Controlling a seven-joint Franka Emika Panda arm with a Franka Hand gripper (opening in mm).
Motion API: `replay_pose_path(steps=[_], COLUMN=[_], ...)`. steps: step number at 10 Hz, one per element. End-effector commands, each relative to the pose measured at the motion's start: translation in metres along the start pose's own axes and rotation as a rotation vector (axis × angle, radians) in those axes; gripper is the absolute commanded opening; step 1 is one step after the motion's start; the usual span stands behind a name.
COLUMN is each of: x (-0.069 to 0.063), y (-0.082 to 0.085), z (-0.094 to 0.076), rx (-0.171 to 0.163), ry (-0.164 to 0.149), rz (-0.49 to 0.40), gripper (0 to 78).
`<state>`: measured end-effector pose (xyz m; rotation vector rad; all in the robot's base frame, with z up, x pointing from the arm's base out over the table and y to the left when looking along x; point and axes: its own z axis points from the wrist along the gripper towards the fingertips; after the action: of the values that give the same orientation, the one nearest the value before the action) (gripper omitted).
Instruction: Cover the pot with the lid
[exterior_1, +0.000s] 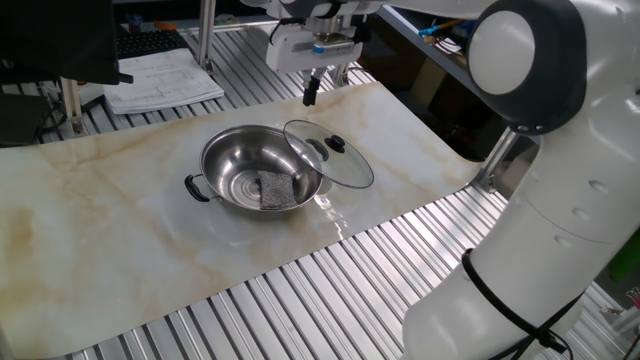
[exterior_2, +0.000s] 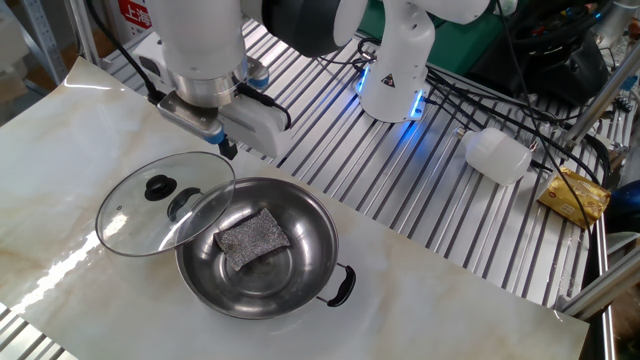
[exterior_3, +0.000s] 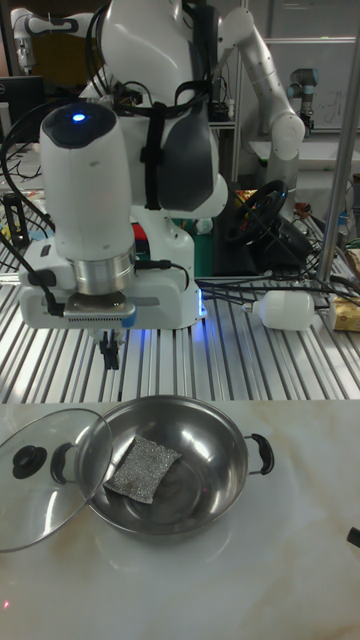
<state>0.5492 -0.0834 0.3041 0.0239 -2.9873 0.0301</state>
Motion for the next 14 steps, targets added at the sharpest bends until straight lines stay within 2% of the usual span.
replay_pose_path(steps=[1, 3, 5, 7, 8, 11, 14], x=[0.000, 0.000, 0.000, -0.004, -0.011, -0.024, -0.028], y=[0.000, 0.000, 0.000, -0.003, -0.009, -0.038, -0.078], z=[-0.001, -0.001, -0.001, -0.004, -0.007, 0.003, 0.002], rx=[0.005, 0.015, 0.017, 0.018, 0.017, 0.012, -0.010], ry=[-0.006, -0.009, -0.012, -0.012, -0.012, -0.030, -0.033], rz=[0.022, 0.070, 0.056, 0.044, 0.027, -0.015, -0.038], gripper=[0.0, 0.0, 0.0, 0.0, 0.0, 0.0, 0.0])
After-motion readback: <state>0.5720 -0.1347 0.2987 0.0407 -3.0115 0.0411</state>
